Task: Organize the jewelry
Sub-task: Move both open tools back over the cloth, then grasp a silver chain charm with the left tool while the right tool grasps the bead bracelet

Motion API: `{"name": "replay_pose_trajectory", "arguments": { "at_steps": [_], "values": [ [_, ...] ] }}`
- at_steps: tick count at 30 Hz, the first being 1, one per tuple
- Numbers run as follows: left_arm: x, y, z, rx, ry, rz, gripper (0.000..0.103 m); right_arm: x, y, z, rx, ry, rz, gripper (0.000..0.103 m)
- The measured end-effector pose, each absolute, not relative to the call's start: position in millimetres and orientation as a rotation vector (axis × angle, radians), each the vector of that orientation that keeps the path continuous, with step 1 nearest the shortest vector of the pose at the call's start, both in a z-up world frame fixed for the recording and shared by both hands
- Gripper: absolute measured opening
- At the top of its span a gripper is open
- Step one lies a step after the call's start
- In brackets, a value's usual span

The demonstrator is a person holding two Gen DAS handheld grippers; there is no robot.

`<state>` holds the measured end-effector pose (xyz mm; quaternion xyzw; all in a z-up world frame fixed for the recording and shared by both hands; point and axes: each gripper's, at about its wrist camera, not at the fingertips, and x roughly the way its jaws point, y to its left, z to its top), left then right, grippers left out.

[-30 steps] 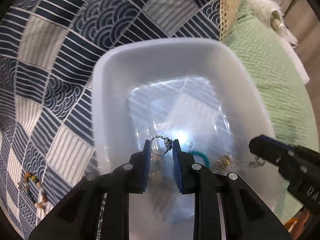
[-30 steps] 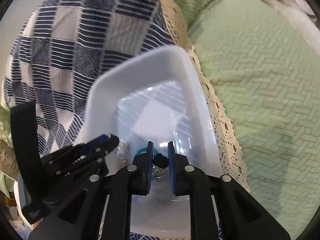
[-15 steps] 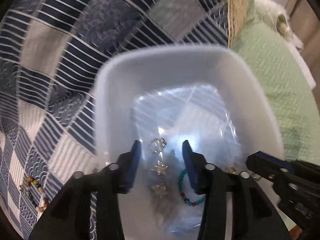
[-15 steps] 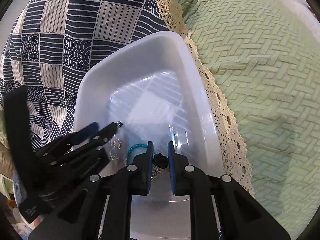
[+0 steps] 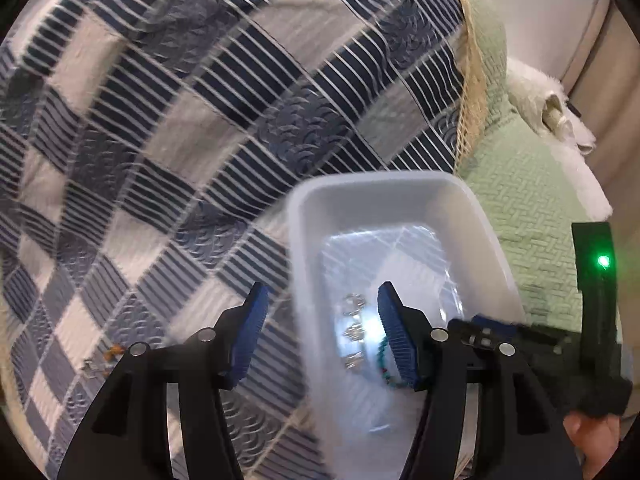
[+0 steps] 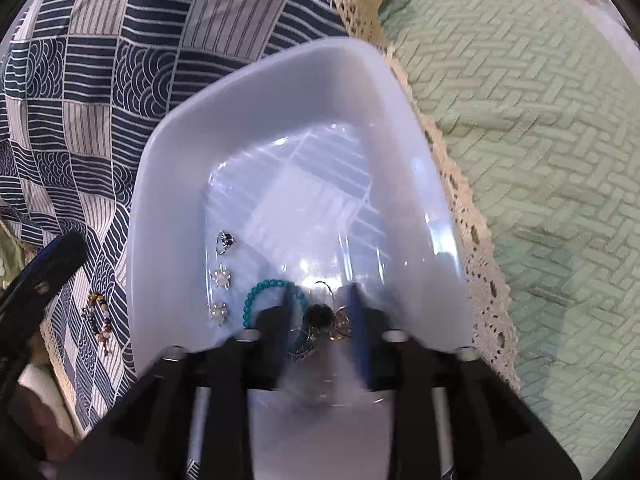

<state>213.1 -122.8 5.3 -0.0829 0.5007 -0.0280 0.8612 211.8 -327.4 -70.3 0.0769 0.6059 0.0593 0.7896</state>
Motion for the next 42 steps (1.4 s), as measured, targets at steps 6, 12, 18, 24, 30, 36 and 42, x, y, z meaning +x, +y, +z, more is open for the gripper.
{"name": "replay_pose_trajectory", "arguments": {
  "at_steps": [6,12,18,24,30,36,42],
  "values": [
    [151,-49,28,-0.074,1.051,0.03,0.072,201,-303,-38,0.159,1.214,0.197,0.052],
    [90,36,-6,-0.173,1.116,0.185,0.072,193,-259,-22,0.195,1.181,0.296,0.055],
    [81,81,-60,-0.264,1.164,0.265,0.071,184,-205,-29,0.096,1.2,0.355,0.061],
    [103,114,-94,-0.33,1.15,0.344,0.071,177,-182,-39,-0.001,1.212,0.361,0.061],
    [128,131,-116,-0.362,1.176,0.377,0.06,173,-169,-42,-0.055,1.212,0.38,0.061],
    [138,128,-131,-0.338,1.244,0.363,0.05,174,-170,-46,-0.065,1.224,0.365,0.061],
    [141,114,-131,-0.328,1.286,0.338,0.05,172,-168,-45,-0.073,1.224,0.365,0.061]
  ]
}}
